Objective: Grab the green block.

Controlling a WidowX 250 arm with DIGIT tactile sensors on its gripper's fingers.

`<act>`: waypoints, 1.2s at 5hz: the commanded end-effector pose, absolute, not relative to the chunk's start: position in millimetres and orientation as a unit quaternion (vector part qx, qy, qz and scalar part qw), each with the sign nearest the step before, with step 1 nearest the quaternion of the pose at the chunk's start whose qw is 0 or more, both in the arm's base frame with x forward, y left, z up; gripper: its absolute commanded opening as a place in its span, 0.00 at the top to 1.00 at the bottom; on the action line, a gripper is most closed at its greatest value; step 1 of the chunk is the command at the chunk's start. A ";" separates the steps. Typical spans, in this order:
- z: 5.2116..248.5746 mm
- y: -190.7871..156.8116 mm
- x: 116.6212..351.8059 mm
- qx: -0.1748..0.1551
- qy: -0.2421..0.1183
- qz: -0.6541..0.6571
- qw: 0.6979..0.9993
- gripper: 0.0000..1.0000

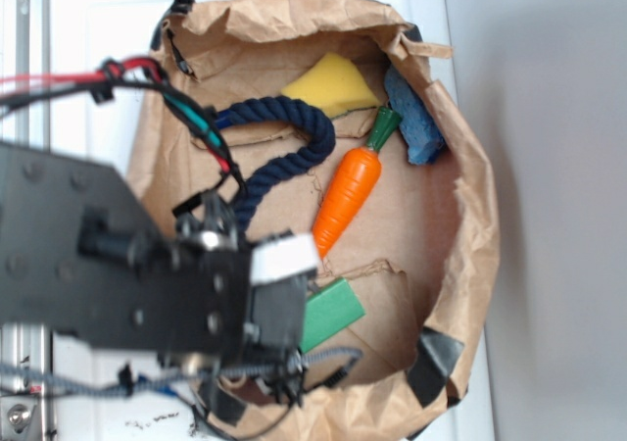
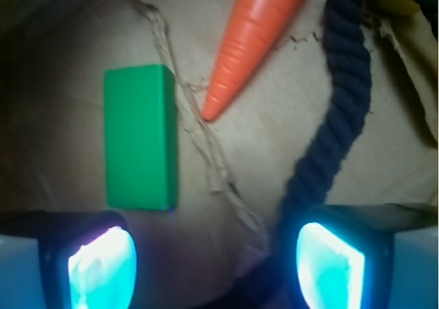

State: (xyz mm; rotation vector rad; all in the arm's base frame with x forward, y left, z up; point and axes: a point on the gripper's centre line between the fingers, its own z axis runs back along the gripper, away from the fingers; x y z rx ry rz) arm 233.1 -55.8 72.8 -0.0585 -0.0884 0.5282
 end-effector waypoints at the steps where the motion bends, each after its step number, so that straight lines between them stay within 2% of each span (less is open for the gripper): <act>1: 68.5 -80.2 256.9 -0.020 -0.087 0.280 0.956 0.00; 2: 57.1 -82.4 266.5 -0.014 -0.098 0.285 0.953 0.00; 4: 48.8 -76.7 290.2 -0.007 -0.094 0.306 0.947 0.00; 5: 43.0 -74.1 297.0 0.002 -0.099 0.312 0.945 0.33; 6: 38.9 -72.9 301.0 0.006 -0.104 0.317 0.943 1.00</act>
